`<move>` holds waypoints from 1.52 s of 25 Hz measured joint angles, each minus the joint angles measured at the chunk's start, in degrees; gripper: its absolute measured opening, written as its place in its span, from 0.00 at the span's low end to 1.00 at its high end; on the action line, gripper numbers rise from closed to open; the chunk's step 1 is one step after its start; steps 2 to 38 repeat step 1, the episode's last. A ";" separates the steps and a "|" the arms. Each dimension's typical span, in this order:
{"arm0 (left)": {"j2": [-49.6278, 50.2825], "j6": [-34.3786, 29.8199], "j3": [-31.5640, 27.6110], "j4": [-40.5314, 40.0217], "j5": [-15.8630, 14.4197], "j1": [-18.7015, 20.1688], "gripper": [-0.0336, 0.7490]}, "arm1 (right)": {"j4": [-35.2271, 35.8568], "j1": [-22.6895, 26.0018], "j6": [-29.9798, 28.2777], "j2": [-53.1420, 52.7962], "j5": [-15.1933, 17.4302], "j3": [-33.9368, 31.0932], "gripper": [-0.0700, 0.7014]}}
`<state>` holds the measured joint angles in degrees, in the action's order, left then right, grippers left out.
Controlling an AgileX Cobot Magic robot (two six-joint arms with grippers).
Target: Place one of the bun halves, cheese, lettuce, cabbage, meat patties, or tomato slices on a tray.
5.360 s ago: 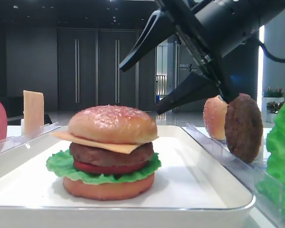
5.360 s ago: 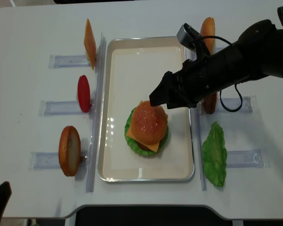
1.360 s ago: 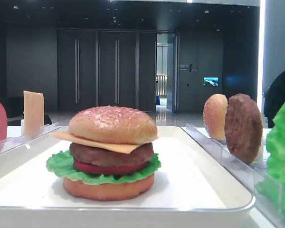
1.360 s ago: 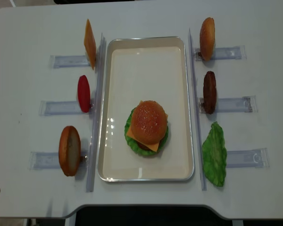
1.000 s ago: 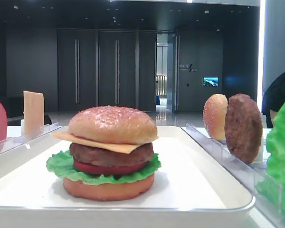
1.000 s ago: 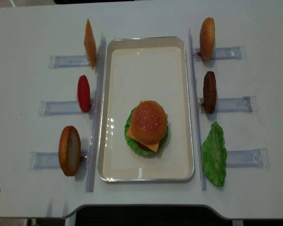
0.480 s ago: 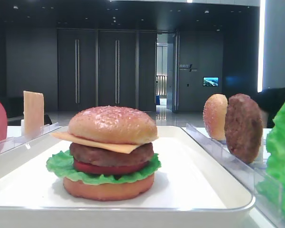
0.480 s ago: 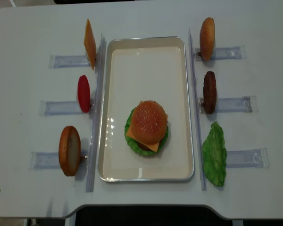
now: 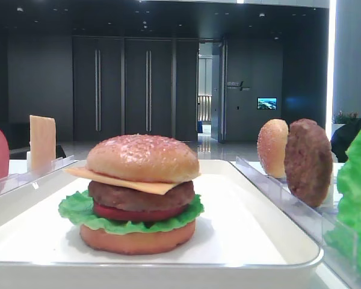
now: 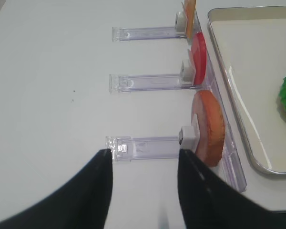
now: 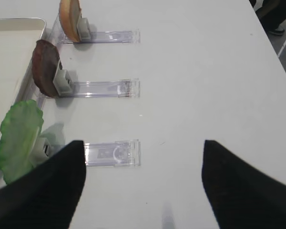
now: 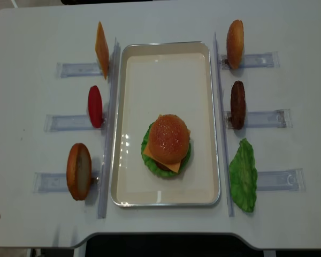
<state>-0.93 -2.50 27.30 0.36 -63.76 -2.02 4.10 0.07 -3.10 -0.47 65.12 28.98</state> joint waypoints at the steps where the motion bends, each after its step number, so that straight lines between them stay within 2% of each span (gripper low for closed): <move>1: 0.00 0.00 0.00 0.00 0.00 0.00 0.48 | 0.00 0.00 0.00 0.00 0.00 0.00 0.73; 38: 0.00 0.00 0.00 0.00 0.00 0.00 0.48 | 0.00 0.00 0.00 0.00 0.00 0.00 0.73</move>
